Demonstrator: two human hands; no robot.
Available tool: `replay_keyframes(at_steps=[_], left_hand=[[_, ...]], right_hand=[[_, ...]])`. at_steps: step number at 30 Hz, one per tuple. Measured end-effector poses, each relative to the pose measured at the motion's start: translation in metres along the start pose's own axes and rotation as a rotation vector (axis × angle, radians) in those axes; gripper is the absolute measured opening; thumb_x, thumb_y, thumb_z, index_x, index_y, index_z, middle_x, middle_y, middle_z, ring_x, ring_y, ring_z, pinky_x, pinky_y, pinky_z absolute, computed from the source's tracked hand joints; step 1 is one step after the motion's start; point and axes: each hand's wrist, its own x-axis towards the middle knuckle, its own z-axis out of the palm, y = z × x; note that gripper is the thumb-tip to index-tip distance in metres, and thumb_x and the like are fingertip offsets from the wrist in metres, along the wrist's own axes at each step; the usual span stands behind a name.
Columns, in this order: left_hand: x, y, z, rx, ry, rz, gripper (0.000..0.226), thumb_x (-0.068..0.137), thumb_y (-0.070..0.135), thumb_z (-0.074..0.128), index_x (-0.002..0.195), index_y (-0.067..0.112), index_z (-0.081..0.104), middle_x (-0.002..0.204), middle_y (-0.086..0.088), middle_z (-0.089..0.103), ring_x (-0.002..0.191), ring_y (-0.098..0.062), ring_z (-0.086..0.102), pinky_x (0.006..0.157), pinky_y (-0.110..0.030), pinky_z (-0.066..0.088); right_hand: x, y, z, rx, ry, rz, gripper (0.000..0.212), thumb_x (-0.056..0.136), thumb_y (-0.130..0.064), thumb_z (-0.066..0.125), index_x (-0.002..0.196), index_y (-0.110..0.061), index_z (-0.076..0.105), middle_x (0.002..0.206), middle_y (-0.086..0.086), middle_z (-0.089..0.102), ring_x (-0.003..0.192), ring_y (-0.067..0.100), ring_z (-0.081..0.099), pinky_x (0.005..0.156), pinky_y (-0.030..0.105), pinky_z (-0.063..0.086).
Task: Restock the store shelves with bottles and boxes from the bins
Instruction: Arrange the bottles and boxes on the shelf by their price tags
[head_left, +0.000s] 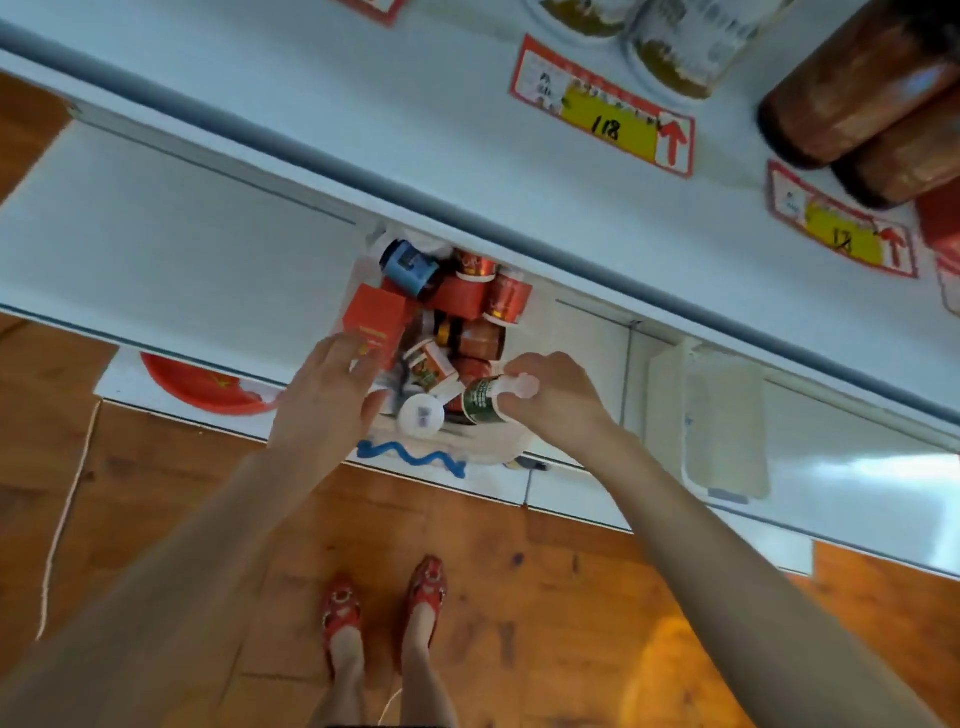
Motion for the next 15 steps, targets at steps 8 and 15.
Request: replay_keyframes(at_steps=[8,15], left_hand=[[0.079,0.025,0.034,0.201,-0.239,0.333,0.047,0.087,0.014,0.057,0.132,0.018,0.045,0.137,-0.002,0.045,0.126,-0.019,0.041,0.105,-0.034,0.035],[0.105,0.025,0.056,0.415,-0.381,0.462,0.046,0.086,0.015,0.057,0.130,0.022,0.046,0.133,0.004,0.047,0.124,-0.014,0.043,0.104,-0.028,0.036]], right_hand=[[-0.047,0.053,0.001,0.511,0.169,0.121,0.033,0.073,-0.023,0.074,0.103,-0.020,0.060,0.096,-0.010,0.060,0.092,0.011,0.060,0.079,0.025,0.052],[-0.056,0.062,0.010,0.641,0.191,0.098,0.026,0.074,-0.020,0.073,0.094,-0.026,0.057,0.095,-0.011,0.059,0.090,0.007,0.060,0.070,0.014,0.051]])
